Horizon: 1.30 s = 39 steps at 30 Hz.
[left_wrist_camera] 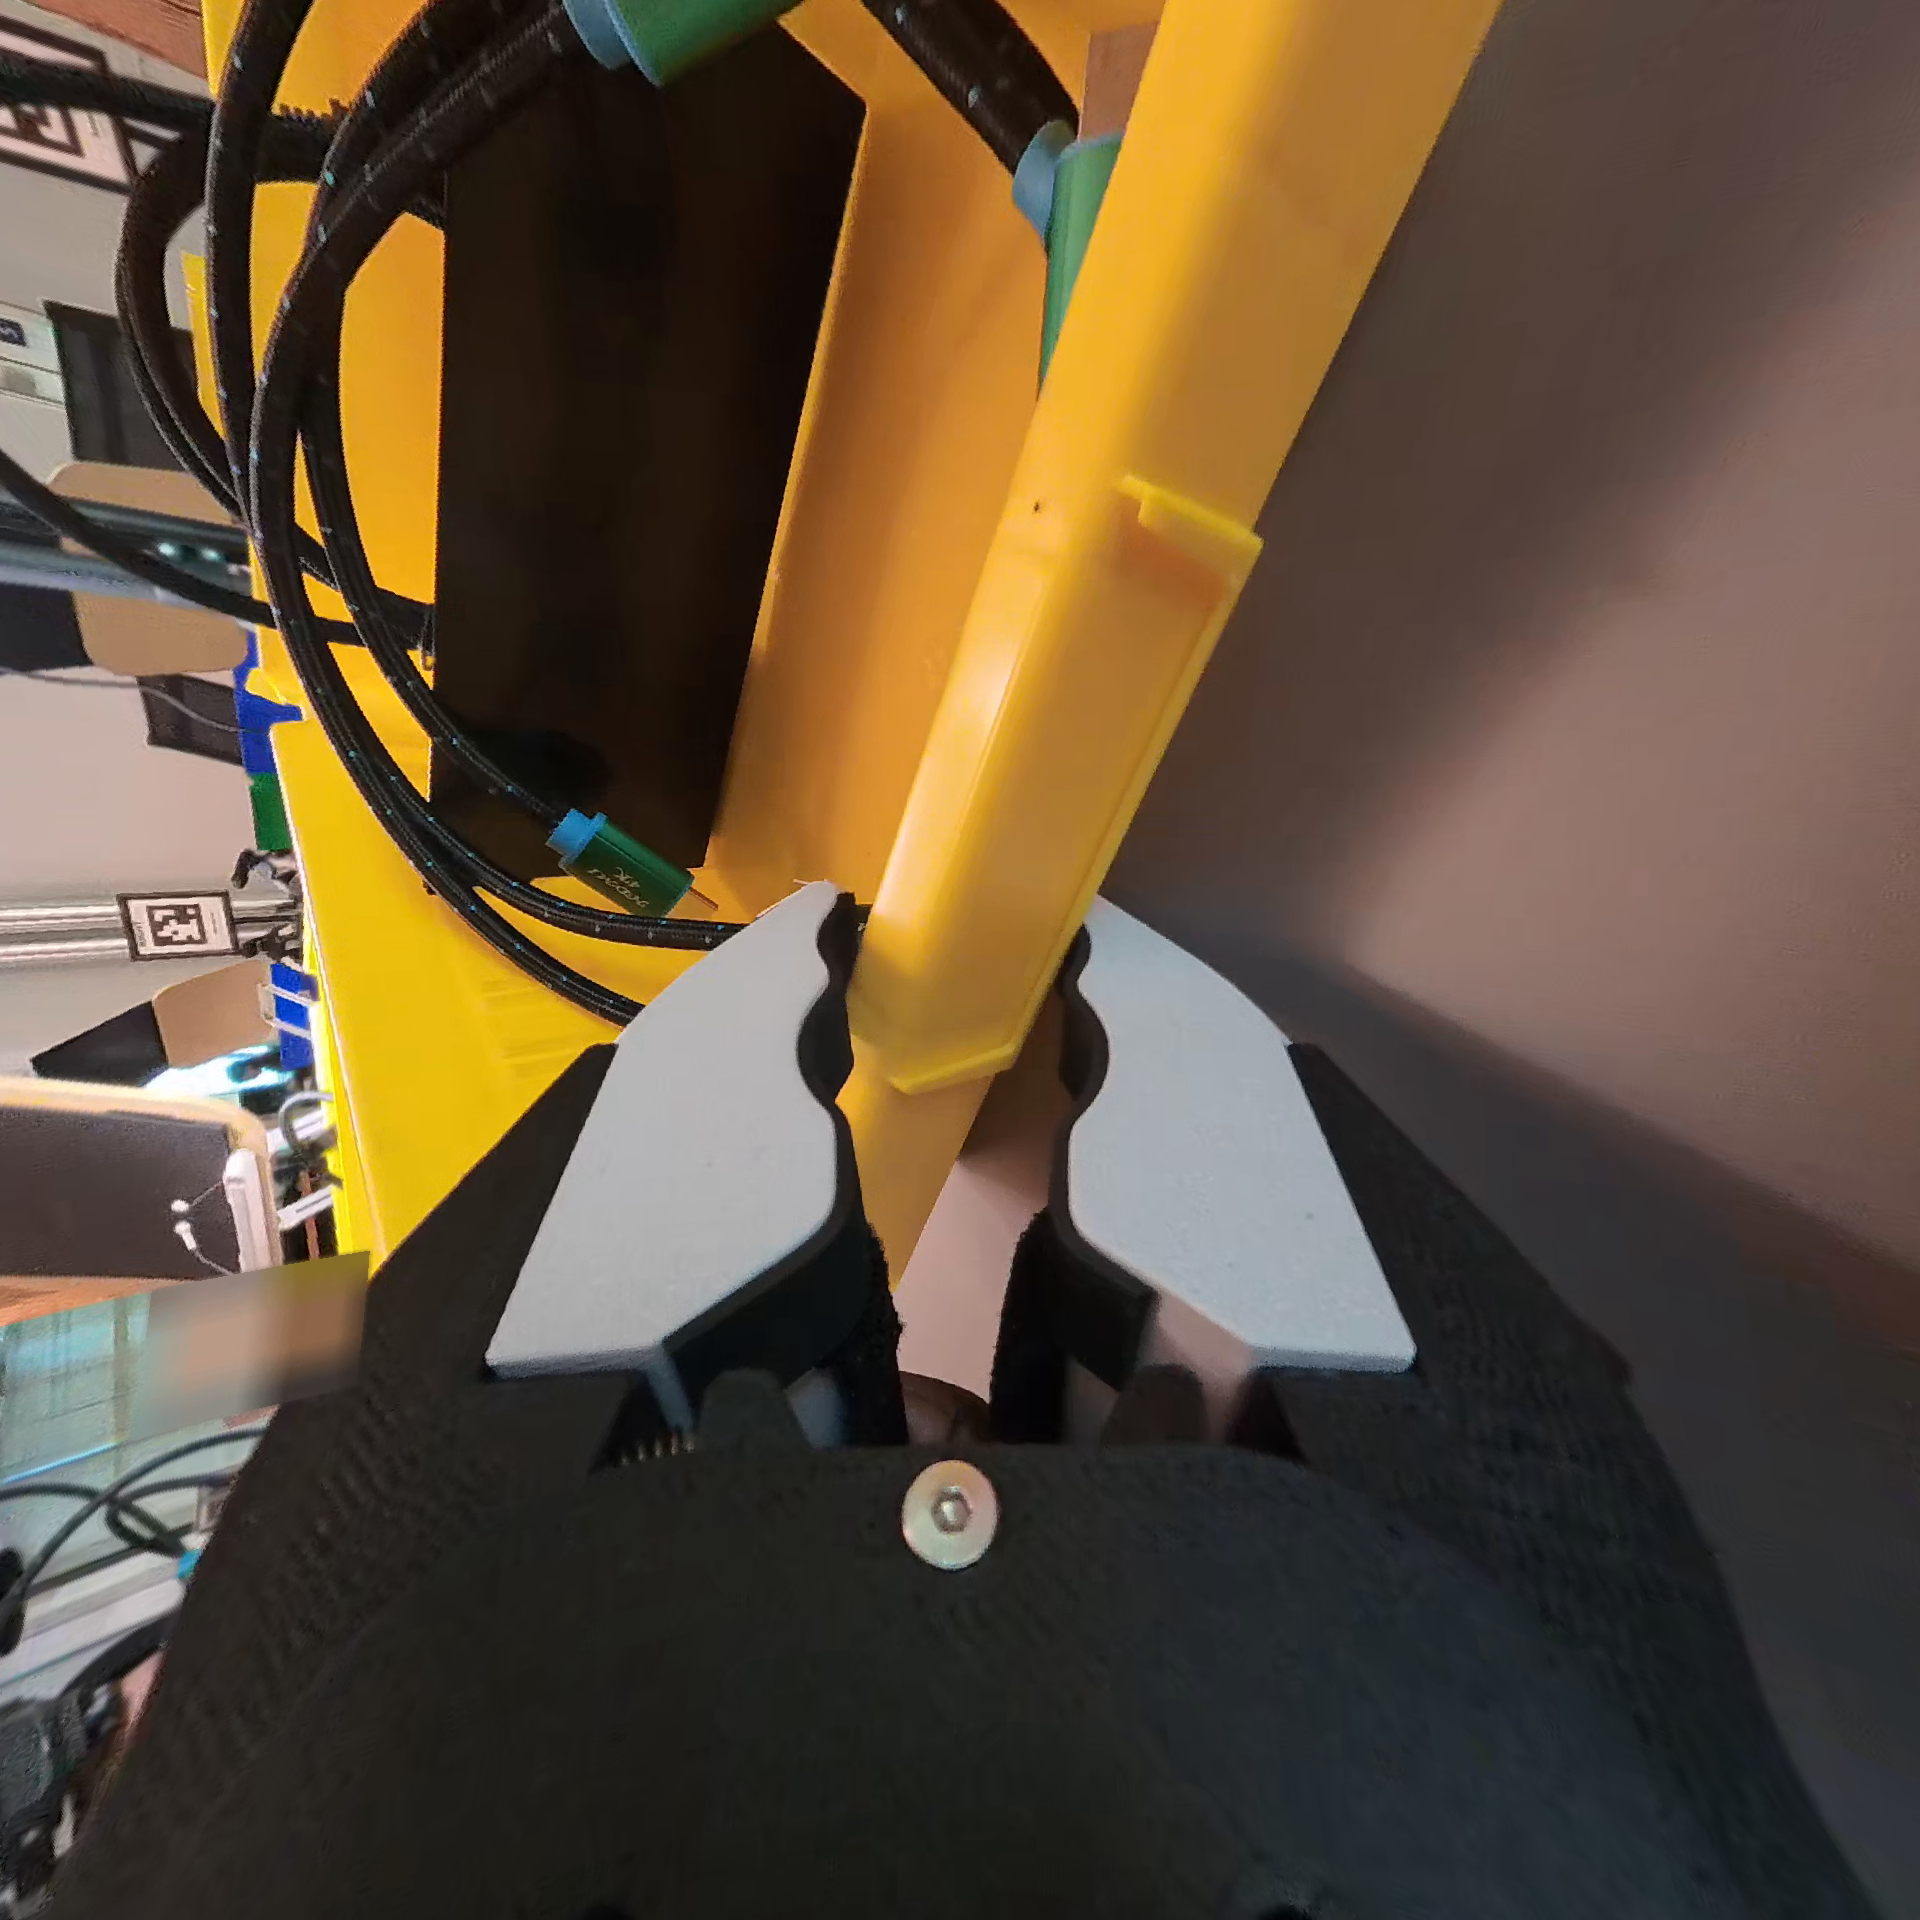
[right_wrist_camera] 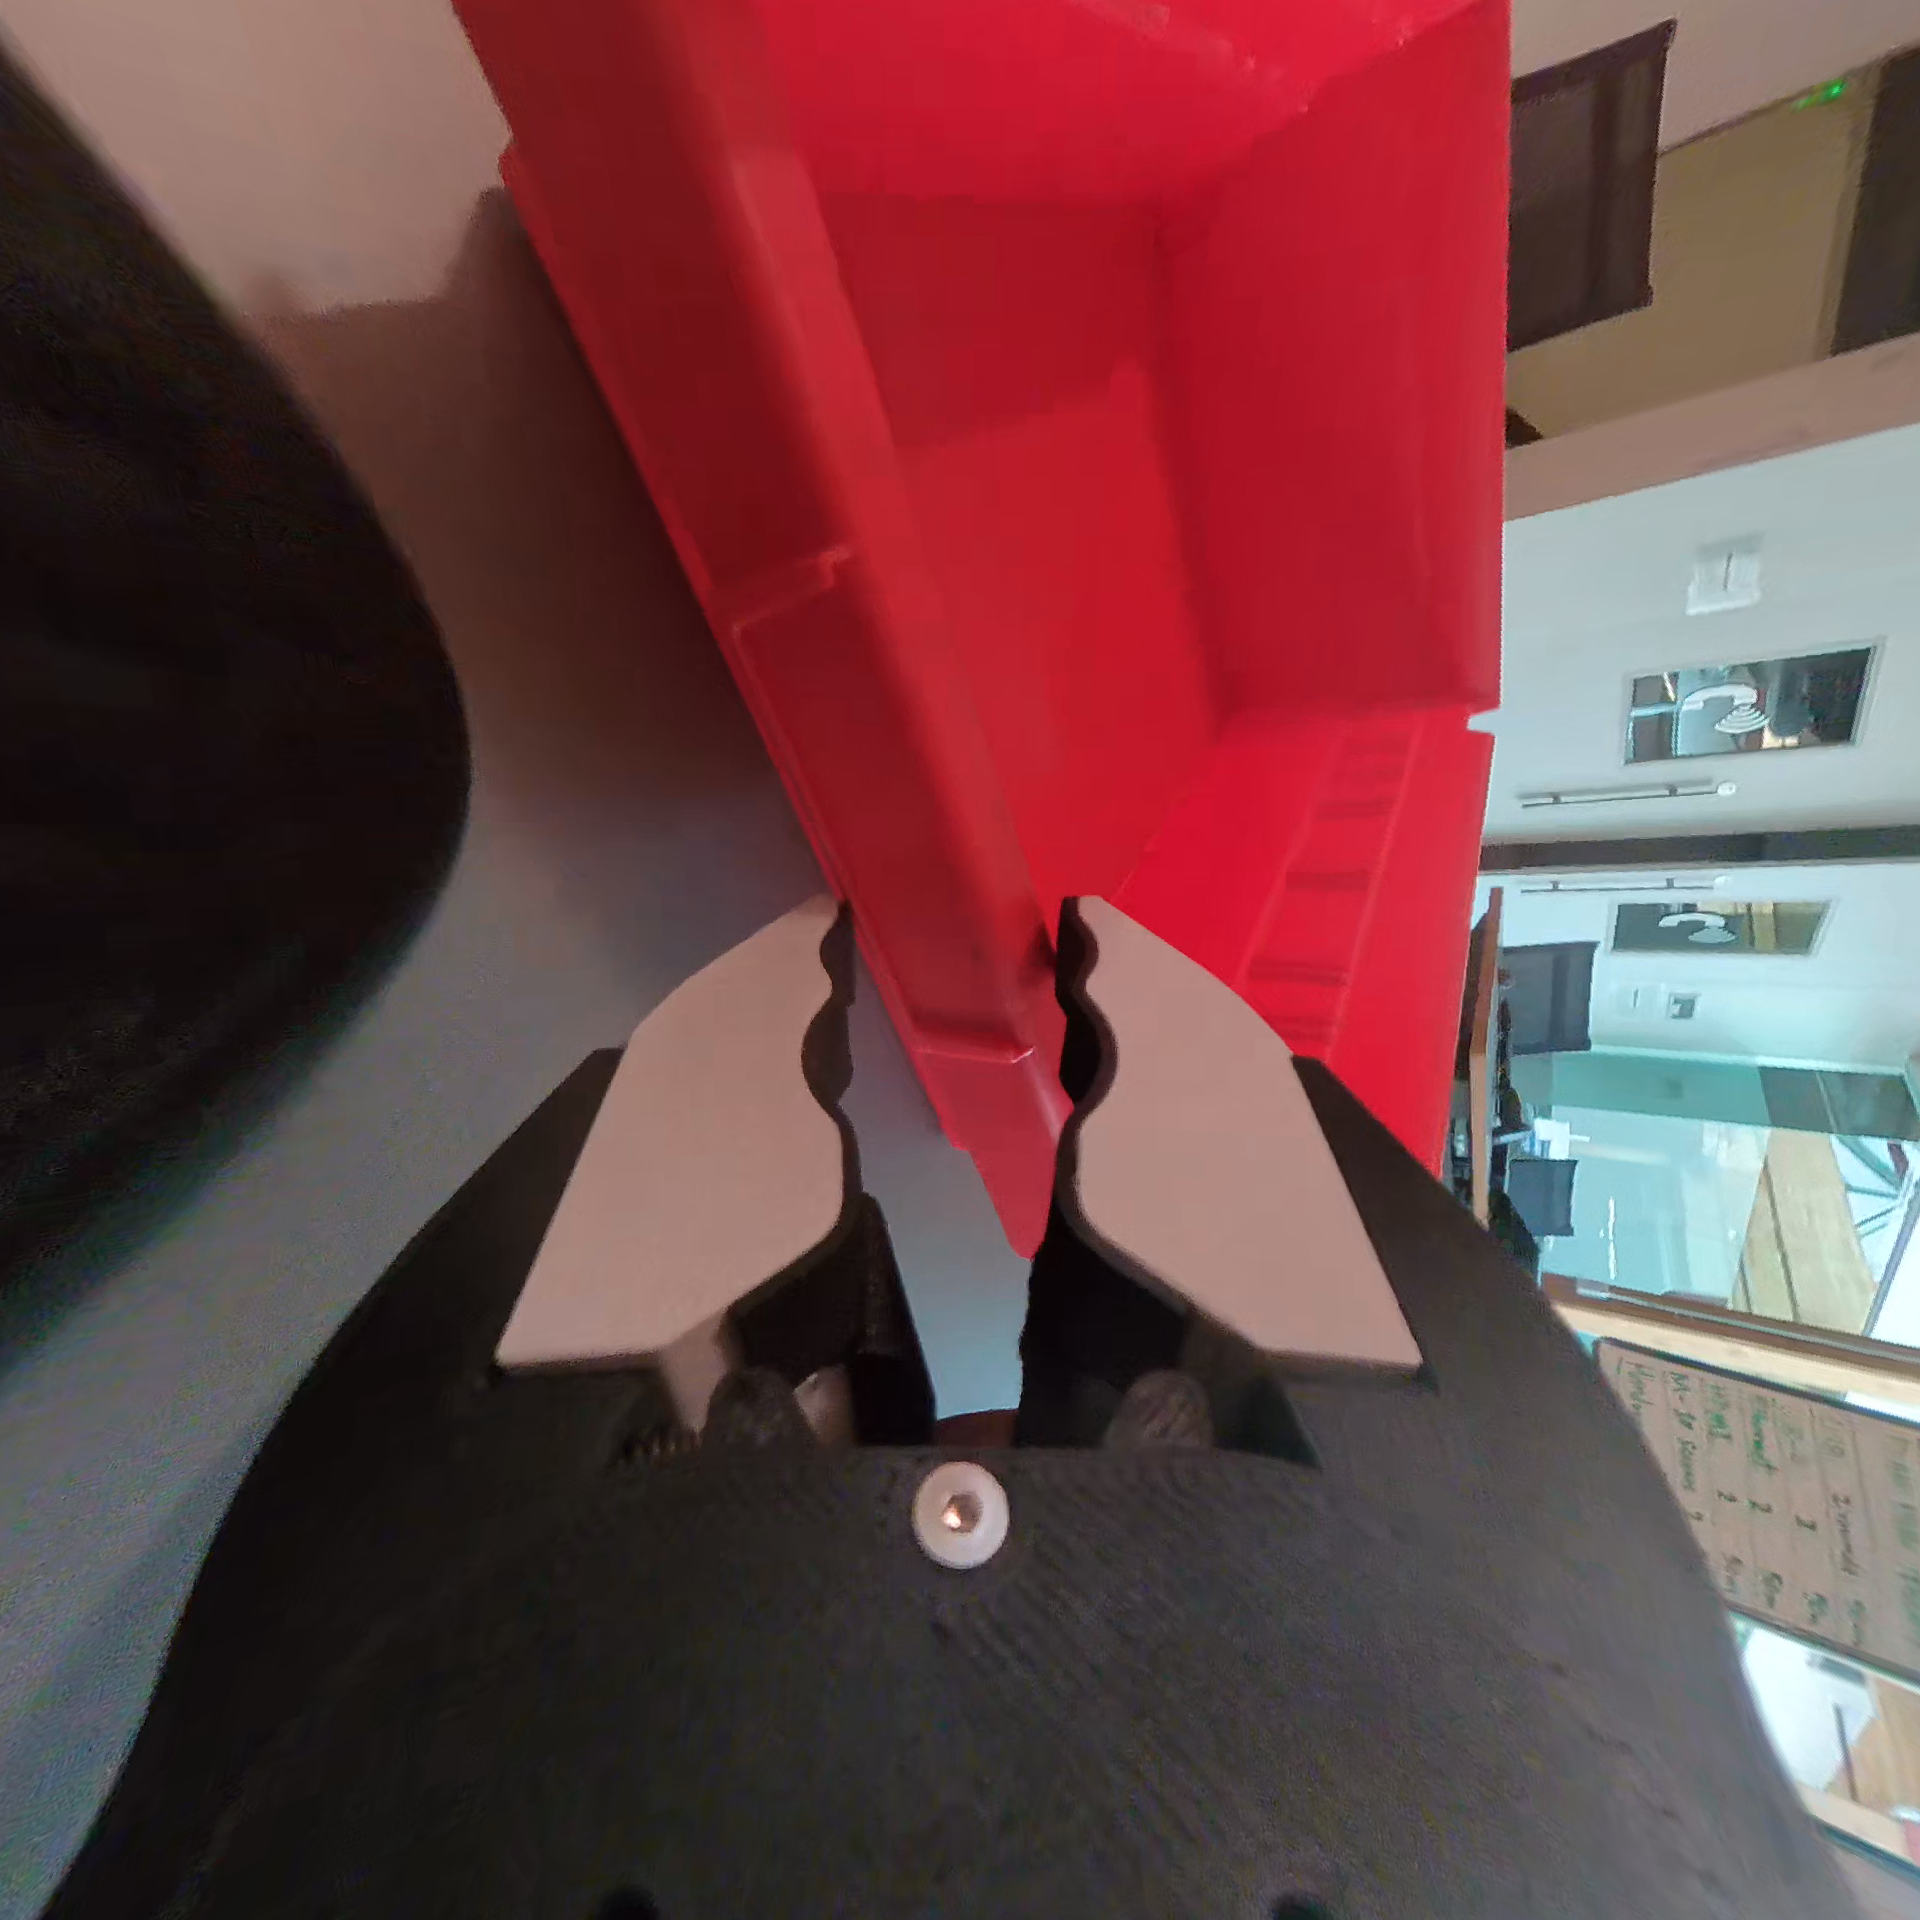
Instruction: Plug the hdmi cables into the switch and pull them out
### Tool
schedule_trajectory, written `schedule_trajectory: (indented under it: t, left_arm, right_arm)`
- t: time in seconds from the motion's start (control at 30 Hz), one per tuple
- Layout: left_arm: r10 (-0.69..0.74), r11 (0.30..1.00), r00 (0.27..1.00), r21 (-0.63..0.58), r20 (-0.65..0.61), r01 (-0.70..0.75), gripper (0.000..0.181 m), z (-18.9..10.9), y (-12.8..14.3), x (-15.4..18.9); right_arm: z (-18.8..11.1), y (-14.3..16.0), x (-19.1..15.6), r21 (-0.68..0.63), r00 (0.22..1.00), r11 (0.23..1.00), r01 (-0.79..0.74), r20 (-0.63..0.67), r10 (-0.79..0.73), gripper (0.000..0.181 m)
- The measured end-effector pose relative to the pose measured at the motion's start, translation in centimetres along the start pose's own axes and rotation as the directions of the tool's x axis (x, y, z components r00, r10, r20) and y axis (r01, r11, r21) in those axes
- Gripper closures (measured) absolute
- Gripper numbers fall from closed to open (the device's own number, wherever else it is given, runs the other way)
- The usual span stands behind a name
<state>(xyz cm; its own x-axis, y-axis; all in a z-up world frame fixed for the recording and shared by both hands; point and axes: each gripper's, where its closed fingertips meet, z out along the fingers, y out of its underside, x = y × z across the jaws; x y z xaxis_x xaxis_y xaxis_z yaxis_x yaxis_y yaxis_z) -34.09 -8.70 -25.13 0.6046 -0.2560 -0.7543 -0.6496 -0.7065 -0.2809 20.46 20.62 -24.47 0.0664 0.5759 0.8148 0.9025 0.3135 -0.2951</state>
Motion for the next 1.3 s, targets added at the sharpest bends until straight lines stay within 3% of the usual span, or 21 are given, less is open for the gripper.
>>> schedule_trajectory:
  t: [0.23, 0.43, 0.57, 0.67, 0.73, 0.87, 0.97, 1.03, 1.13, 1.23, 1.3]
  left_arm:
    - [0.023, 0.999, 1.000, 0.023, 0.000, -0.023, 0.145, -4.2, 6.1, 0.9]
    - [0.029, 0.998, 1.000, 0.050, -0.002, -0.029, 0.145, -7.3, 9.5, 2.1]
    - [-0.070, 0.992, 0.996, 0.100, -0.046, 0.074, 0.137, -8.0, 9.4, 2.6]
    - [-0.207, 0.953, 0.971, 0.201, -0.123, 0.228, 0.126, -9.5, 7.2, 2.3]
    - [-0.299, 0.919, 0.945, 0.227, -0.130, 0.322, 0.117, -10.5, 5.9, 1.0]
    - [-0.406, 0.833, 0.906, 0.361, -0.119, 0.420, 0.110, -13.1, 2.0, -2.5]
    - [-0.450, 0.814, 0.893, 0.410, -0.004, 0.412, 0.111, -13.5, 0.1, -6.8]
    - [-0.431, 0.847, 0.897, 0.387, 0.098, 0.365, 0.111, -12.7, -0.9, -9.9]
    - [-0.302, 0.919, 0.932, 0.322, 0.202, 0.228, 0.111, -10.5, -2.8, -14.0]
    - [-0.108, 0.981, 0.970, 0.179, 0.219, 0.069, 0.111, -7.0, -4.0, -16.6]
    - [0.010, 0.999, 0.987, 0.051, 0.159, -0.019, 0.111, -4.1, -3.4, -17.3]
  right_arm:
    - [-3.0, 5.6, 0.0, -0.048, 0.996, 0.998, 0.029, 0.083, -0.024, 0.143]
    - [-4.8, 7.8, -0.5, -0.096, 0.987, 0.995, 0.025, 0.160, -0.009, 0.141]
    - [-5.7, 7.2, -1.0, -0.036, 0.971, 0.997, -0.067, 0.228, 0.074, 0.133]
    - [-7.7, 4.5, -0.3, 0.120, 0.936, 0.962, -0.245, 0.288, 0.202, 0.127]
    - [-10.4, 0.6, 1.1, 0.307, 0.883, 0.860, -0.408, 0.372, 0.286, 0.122]
    - [-18.9, -9.1, 3.8, 0.727, 0.824, 0.395, -0.562, 0.537, 0.183, 0.127]
    - [-21.5, -13.0, 4.6, 0.811, 0.812, 0.080, -0.579, 0.565, 0.147, 0.128]
    - [-21.0, -14.8, 4.0, 0.766, 0.758, -0.047, -0.641, 0.642, 0.121, 0.129]
    - [-18.7, -16.9, 1.9, 0.674, 0.671, -0.093, -0.733, 0.739, 0.062, 0.129]
    - [-17.0, -18.1, -0.3, 0.611, 0.610, -0.050, -0.790, 0.792, 0.019, 0.130]
    - [-16.4, -18.3, -1.3, 0.606, 0.606, -0.012, -0.795, 0.796, 0.013, 0.130]
